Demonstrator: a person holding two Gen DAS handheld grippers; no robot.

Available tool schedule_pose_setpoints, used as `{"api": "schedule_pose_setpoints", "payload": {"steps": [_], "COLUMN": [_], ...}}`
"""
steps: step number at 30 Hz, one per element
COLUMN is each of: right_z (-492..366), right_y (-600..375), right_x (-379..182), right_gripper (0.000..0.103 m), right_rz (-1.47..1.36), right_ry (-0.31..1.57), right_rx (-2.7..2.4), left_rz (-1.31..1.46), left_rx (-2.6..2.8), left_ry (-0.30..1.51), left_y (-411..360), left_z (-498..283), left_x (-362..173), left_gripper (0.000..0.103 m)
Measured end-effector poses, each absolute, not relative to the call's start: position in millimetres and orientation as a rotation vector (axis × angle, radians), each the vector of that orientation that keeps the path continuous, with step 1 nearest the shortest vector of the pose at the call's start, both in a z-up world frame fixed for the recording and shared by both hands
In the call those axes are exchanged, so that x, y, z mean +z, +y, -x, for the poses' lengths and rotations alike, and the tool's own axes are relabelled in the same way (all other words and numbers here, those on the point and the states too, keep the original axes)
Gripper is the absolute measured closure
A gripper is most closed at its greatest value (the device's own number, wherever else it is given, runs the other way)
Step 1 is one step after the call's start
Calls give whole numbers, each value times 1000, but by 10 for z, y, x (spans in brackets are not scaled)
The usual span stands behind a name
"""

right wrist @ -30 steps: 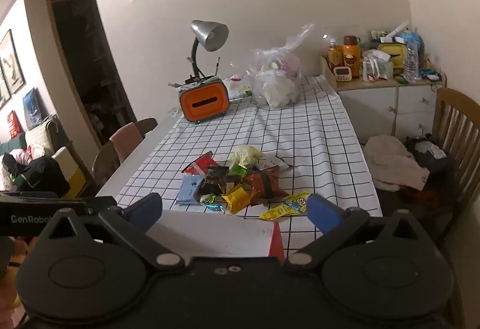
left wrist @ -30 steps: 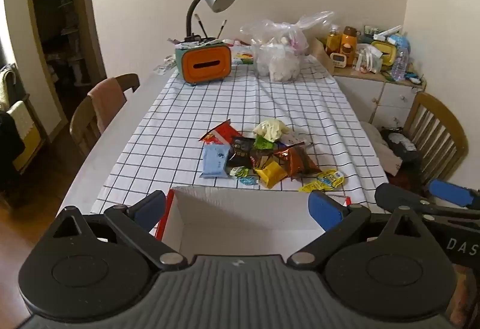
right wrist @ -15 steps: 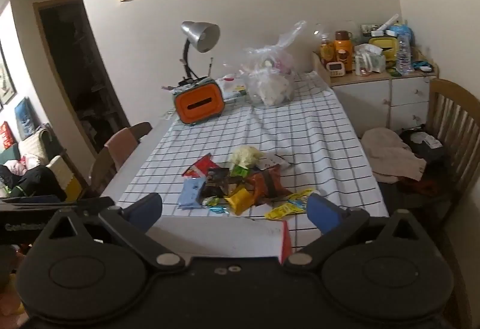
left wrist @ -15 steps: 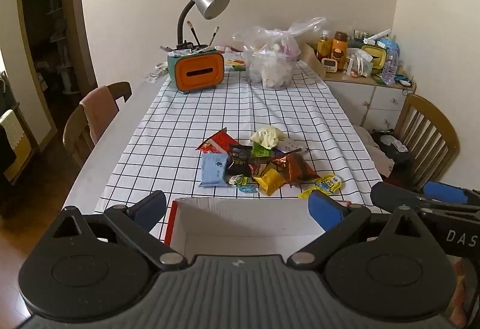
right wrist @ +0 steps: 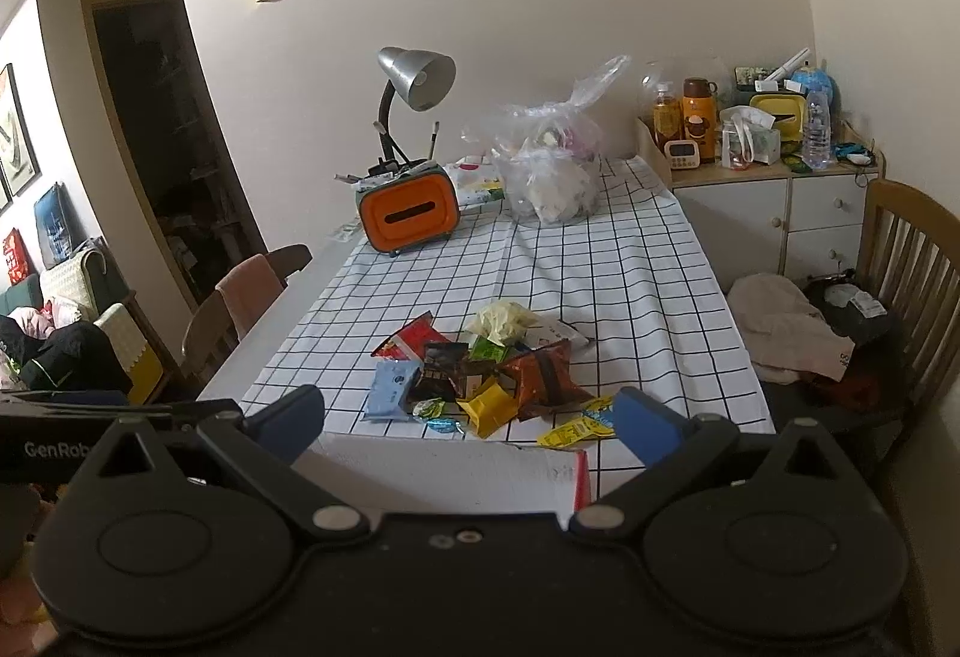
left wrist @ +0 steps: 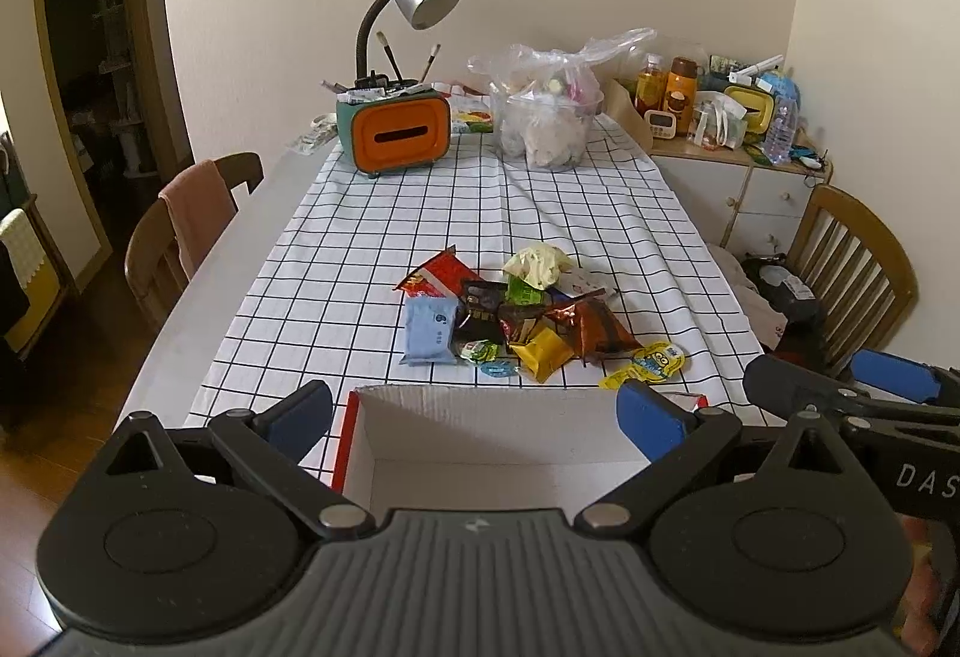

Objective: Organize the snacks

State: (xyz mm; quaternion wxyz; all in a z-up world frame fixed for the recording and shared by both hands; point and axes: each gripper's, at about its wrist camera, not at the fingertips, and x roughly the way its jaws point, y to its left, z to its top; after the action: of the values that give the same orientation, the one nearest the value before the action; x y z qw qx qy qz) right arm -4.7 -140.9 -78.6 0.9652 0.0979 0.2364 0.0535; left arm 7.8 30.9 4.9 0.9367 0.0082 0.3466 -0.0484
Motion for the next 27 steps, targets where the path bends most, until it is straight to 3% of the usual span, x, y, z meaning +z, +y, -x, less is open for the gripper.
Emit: {"api": "schedule_pose_setpoints", "payload": {"steps": [27], "right_z": [12], "right_y": [-1427], "right_x": [-772], "right_gripper": [1], "right_rz": [-177], "right_ry": [483], "right_rx": [119], "left_rz": [-7], "left_rx": [-90], "left_ry": [752], "left_y": [260], "left_z": [-164], "left_x": [-19], "left_gripper": [1]}}
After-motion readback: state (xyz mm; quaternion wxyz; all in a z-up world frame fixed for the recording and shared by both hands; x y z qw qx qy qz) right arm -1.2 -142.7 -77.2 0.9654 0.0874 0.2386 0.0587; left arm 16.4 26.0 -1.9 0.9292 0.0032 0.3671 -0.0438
